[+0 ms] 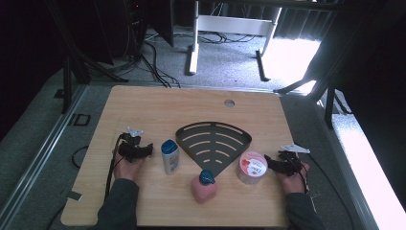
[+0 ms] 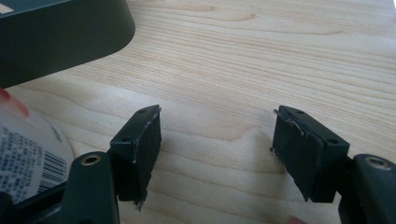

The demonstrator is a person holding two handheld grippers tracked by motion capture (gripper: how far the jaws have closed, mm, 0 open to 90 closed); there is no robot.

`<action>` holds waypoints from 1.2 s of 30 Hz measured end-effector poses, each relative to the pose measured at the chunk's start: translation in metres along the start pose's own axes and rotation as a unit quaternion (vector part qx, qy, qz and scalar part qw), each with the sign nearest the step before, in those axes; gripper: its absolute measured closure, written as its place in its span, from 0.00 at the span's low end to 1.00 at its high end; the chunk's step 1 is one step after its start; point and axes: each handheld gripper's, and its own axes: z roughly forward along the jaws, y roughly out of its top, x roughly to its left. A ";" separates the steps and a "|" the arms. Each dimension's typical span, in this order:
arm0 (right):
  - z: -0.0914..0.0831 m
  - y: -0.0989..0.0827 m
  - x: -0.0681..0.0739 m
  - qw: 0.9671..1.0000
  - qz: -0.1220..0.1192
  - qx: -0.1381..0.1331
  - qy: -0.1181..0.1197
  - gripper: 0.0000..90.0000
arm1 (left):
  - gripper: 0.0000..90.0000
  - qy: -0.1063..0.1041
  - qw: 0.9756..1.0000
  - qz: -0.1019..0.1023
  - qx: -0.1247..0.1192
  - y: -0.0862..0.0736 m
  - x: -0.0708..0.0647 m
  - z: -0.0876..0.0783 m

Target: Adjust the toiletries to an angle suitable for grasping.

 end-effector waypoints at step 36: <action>0.000 0.000 0.001 1.000 -0.006 0.001 0.006 0.35 | 0.99 -0.124 0.991 0.051 -0.014 -0.023 -0.033 -0.038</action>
